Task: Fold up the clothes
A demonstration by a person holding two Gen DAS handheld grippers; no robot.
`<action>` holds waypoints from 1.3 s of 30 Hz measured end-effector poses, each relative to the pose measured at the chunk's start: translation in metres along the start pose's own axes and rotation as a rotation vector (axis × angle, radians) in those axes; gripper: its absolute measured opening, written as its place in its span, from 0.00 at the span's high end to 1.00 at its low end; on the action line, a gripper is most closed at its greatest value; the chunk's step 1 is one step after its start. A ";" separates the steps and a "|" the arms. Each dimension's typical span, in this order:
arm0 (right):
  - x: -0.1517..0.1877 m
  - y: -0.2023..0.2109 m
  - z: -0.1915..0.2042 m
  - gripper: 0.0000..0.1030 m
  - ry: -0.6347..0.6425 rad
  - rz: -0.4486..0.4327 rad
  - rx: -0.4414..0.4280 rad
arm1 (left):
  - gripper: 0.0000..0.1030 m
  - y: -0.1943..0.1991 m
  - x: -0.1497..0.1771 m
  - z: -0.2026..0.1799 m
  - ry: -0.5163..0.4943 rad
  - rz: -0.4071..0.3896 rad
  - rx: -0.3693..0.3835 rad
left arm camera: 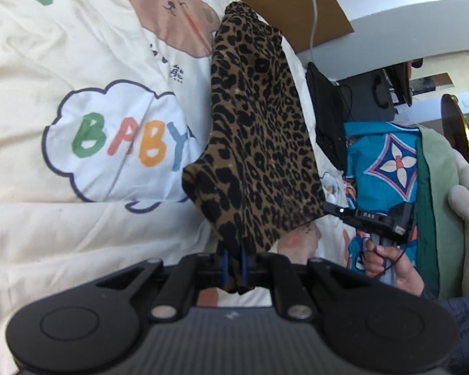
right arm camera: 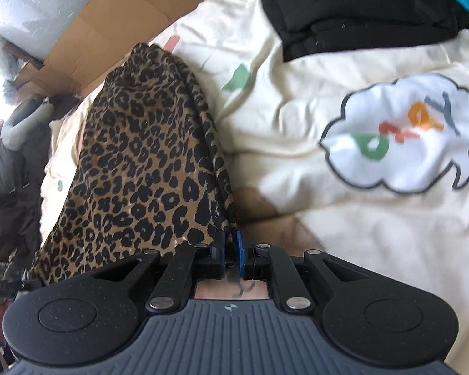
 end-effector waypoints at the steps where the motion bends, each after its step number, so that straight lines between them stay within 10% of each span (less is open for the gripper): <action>1: 0.003 -0.001 0.001 0.94 0.004 0.004 -0.009 | 0.92 0.000 0.000 0.005 0.005 -0.003 -0.015; 10: -0.001 -0.022 -0.009 0.89 0.030 0.015 -0.037 | 0.92 -0.013 0.013 0.042 0.018 0.034 -0.070; 17: -0.007 -0.039 -0.014 0.64 0.050 0.059 -0.081 | 0.92 -0.017 0.018 0.050 0.027 0.043 -0.077; 28: -0.010 -0.049 -0.004 0.65 0.101 0.152 -0.214 | 0.90 -0.023 0.018 0.057 0.044 0.048 -0.070; 35: -0.015 -0.055 -0.008 0.65 0.014 0.169 -0.307 | 0.59 -0.028 0.012 0.065 0.100 0.026 -0.046; 39: -0.016 -0.057 -0.001 0.65 0.021 0.193 -0.350 | 0.59 -0.030 0.002 0.068 0.122 0.002 -0.012</action>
Point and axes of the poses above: each gripper's, at about its wrist camera, not at the fingertips, and y roughly against the way its jaws point, z to its left, x to its underside, the point moved 10 cm from there along -y, roughly the way its jaws point, and after that the axes turned 1 degree about y, right-handed, at the moved point
